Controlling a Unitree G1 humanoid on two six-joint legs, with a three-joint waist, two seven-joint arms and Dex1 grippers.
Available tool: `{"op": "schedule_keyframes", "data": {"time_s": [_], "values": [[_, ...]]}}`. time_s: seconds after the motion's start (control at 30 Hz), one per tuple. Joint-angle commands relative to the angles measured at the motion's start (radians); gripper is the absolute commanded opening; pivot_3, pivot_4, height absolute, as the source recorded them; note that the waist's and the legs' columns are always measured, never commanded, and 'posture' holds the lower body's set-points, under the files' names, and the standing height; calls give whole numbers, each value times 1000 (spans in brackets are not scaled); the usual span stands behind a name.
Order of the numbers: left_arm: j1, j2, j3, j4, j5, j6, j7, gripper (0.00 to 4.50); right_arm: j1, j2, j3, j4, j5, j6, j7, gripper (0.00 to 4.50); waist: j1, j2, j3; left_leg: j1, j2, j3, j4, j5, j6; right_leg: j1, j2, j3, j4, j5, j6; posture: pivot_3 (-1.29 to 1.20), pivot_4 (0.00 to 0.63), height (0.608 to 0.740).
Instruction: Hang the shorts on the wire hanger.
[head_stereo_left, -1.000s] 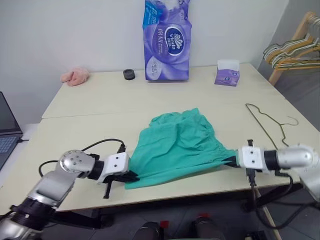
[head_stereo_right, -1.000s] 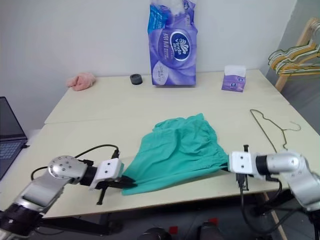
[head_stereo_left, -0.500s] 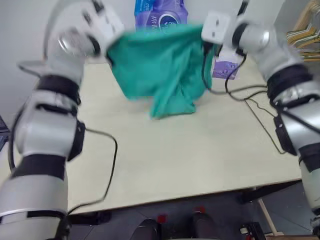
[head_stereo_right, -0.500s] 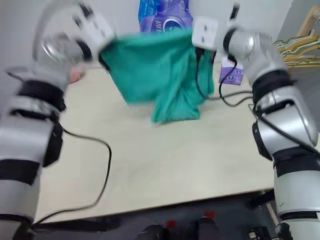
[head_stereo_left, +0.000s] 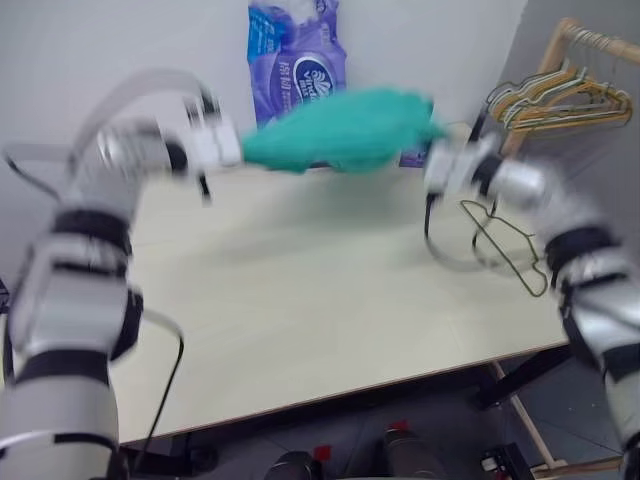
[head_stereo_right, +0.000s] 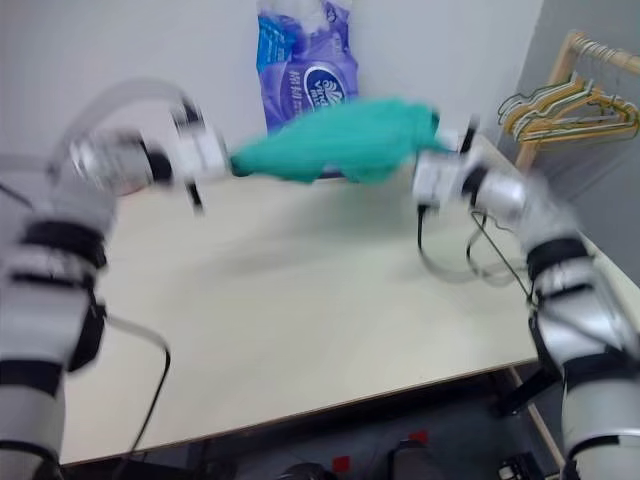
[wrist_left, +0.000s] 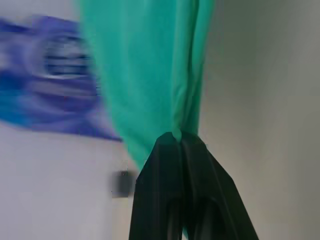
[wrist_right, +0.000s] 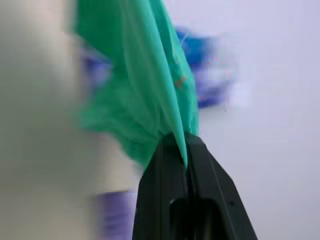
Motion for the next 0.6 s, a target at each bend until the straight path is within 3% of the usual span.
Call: {"op": "schedule_keyframes", "data": {"time_s": [0.03, 0.07, 0.13, 0.23, 0.3, 0.37, 0.6], "values": [[368, 86, 41, -391, -122, 246, -133, 0, 187, -29, -38, -266, 71, 128, 115, 46, -25, 1, -1, -3, 0, 1, 4, 0, -5, -6, -1, 5, 6, -5, -1, -81, 35, 740], [447, 104, 45, -474, -128, 289, -147, 0, 228, -32, -44, -320, 70, 150, 132, 46, -30, -3, 0, -9, -2, 2, 10, -2, -8, -15, 0, 9, 17, -8, 0, -82, 42, 740], [576, 147, 47, -630, -140, 353, -178, 0, 317, -61, -40, -447, 69, 192, 202, 46, -33, 2, -3, -26, -3, 1, 20, -4, -9, -31, 0, 10, 22, -10, -2, -76, 40, 740], [662, 173, 62, -773, -169, 450, -193, 0, 396, -91, -48, -578, 92, 258, 274, 46, -16, 4, -12, -17, -4, 3, 18, -6, -4, -21, -1, 14, 19, -10, 0, -73, 41, 740], [727, 196, 75, -896, -229, 530, -239, 0, 446, -144, -61, -679, 134, 296, 355, 46, 8, 3, -12, 0, -4, 2, 14, -12, 3, -3, 1, 11, 13, -12, 2, -75, 42, 740], [766, 217, 92, -972, -284, 587, -280, 0, 483, -187, -81, -770, 194, 342, 430, 46, 26, 3, -11, 8, -4, 3, 14, -16, 5, 5, 1, 12, 10, -14, 4, -75, 42, 740], [812, 240, 125, -983, -332, 599, -322, 0, 540, -317, -121, -930, 299, 476, 622, 46, 77, -1, -10, 11, -3, 5, 15, -17, 6, 8, 0, 13, 10, -14, 4, -86, 41, 740]]}}
